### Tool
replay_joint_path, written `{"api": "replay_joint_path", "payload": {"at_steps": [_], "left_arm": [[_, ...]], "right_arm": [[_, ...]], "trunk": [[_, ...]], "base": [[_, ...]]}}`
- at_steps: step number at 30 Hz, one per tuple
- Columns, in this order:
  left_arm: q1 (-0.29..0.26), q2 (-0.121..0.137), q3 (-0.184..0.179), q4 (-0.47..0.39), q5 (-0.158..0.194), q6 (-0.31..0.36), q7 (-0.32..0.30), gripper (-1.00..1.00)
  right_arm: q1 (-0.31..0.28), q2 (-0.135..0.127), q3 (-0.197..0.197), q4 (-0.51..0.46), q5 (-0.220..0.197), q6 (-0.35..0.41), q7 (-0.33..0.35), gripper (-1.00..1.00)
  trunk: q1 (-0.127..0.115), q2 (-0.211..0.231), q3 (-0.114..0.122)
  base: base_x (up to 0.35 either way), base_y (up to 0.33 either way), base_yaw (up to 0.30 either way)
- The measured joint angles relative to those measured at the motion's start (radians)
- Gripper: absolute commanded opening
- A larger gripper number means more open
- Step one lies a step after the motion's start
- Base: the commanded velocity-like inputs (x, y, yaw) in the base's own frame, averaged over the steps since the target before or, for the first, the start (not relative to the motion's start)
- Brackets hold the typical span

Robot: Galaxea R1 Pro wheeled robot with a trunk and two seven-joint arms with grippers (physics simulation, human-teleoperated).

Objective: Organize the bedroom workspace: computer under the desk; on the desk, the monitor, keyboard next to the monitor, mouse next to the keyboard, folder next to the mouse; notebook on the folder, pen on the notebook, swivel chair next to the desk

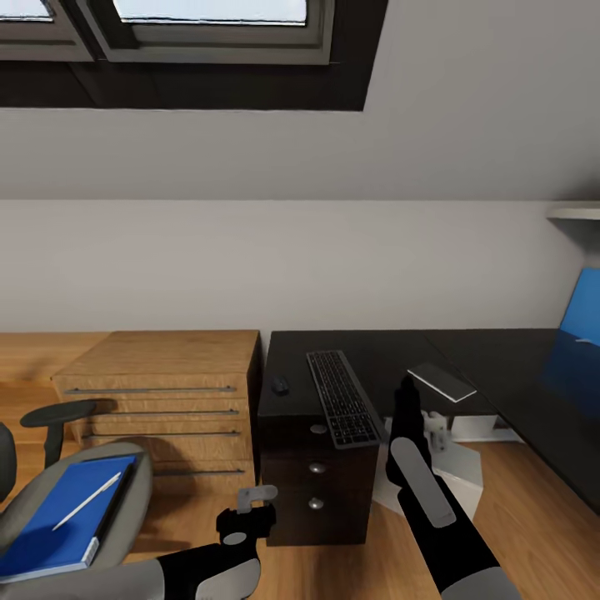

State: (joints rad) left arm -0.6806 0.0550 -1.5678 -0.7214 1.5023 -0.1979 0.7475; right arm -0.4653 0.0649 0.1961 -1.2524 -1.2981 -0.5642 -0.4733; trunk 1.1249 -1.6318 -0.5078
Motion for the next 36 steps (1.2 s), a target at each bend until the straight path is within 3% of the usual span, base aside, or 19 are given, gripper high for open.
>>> {"api": "replay_joint_path", "payload": {"at_steps": [20, 36], "left_arm": [[0.0, -0.003, 0.002, 0.006, 0.008, -0.002, 0.007, 1.0], [0.0, 0.003, 0.001, 0.006, 0.009, -0.002, 0.006, 1.0]], "right_arm": [[0.001, -0.001, 0.0, 0.0, -0.001, 0.0, 0.002, 1.0], [0.001, -0.001, 0.003, 0.003, -0.002, 0.006, 0.001, 1.0]], "trunk": [[-0.077, 0.14, 0.063], [-0.138, 0.252, 0.113]], "base": [[0.0, -0.004, 0.0], [0.0, -0.198, 0.0]]}}
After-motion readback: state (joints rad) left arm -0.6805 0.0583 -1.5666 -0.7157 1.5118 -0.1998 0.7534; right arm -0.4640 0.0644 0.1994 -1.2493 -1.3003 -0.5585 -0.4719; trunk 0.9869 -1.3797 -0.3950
